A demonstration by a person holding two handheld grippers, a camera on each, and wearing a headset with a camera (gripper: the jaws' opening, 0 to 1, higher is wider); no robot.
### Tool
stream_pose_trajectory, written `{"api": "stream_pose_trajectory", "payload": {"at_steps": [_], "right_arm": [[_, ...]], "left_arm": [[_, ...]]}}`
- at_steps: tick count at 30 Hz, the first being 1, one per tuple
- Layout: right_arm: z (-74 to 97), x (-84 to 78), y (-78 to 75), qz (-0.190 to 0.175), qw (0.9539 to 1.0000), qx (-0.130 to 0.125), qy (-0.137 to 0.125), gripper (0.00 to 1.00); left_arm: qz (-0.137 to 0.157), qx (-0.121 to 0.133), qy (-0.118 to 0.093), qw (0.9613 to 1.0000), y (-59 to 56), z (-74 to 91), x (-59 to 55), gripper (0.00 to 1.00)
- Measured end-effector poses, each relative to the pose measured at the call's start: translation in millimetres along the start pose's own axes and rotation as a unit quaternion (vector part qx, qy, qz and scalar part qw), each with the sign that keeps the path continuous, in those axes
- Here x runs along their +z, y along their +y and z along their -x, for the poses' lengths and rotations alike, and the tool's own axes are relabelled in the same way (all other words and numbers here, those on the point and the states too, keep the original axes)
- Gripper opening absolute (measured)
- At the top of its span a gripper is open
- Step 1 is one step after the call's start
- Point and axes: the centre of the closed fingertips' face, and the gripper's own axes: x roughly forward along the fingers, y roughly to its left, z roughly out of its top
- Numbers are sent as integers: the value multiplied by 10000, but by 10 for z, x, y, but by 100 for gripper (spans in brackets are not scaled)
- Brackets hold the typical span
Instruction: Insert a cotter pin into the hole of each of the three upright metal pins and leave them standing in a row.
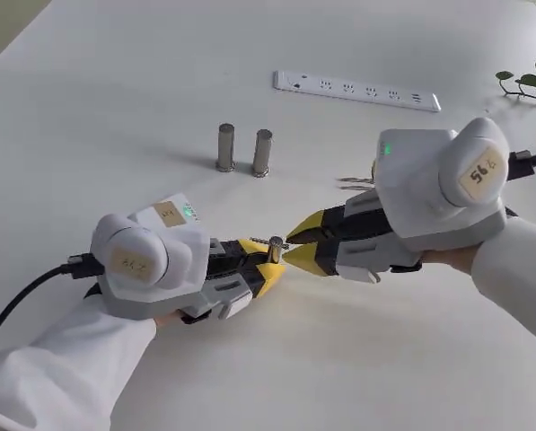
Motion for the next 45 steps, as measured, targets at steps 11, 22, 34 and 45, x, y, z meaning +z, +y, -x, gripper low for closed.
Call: {"api": "stream_pose_trajectory", "payload": {"at_steps": [11, 22, 34, 45], "right_arm": [[83, 65, 28, -293, 9987, -193, -368, 21], [329, -6, 160, -863, 9929, -500, -651, 46], [549, -117, 242, -1394, 9816, -868, -969, 73], [608, -305, 234, -1828, 9716, -1146, -973, 95]], "left_arm": [[105, 19, -65, 9999, 11, 3, -1, 7], [124, 14, -77, 9999, 9, 10, 2, 7], [151, 20, -93, 9998, 14, 11, 11, 7], [211, 49, -98, 9997, 16, 3, 27, 7]]}}
